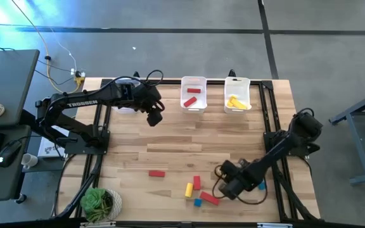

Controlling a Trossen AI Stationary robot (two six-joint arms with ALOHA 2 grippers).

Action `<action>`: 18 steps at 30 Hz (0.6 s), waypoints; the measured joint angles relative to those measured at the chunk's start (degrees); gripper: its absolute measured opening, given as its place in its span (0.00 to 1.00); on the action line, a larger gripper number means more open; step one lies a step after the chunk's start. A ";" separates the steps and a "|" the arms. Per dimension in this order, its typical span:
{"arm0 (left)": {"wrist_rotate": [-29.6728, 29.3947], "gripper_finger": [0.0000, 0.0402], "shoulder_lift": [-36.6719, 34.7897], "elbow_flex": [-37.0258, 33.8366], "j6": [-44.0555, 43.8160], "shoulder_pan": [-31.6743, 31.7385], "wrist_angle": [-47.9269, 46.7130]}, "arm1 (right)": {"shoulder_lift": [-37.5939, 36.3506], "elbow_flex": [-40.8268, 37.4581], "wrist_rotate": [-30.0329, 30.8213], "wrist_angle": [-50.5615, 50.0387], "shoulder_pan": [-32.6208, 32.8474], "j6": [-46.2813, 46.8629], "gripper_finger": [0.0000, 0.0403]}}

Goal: Sort & place blocks by color
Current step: Put the yellow block into the right white bin

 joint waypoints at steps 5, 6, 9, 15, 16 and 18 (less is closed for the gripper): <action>-1.30 0.52 0.00 0.01 4.02 0.15 2.30 | -2.52 0.05 2.87 -1.05 -5.12 -0.43 0.17; -1.31 0.52 0.00 0.01 4.58 0.15 2.98 | -3.00 0.05 3.96 -1.80 -6.31 -0.45 0.17; -1.31 0.52 0.00 0.01 6.54 0.15 5.16 | -4.31 0.05 4.32 -2.48 -9.78 -0.96 0.17; -1.30 0.52 0.00 0.01 10.38 0.15 7.73 | -8.07 0.11 8.99 -4.85 -17.60 -2.01 0.17; -1.29 0.52 0.00 0.01 10.94 0.15 7.68 | -8.78 0.13 9.71 -5.37 -18.81 -2.03 0.17; -1.29 0.52 0.00 0.01 12.14 0.15 7.67 | -10.31 0.15 11.53 -7.36 -21.41 -2.16 0.17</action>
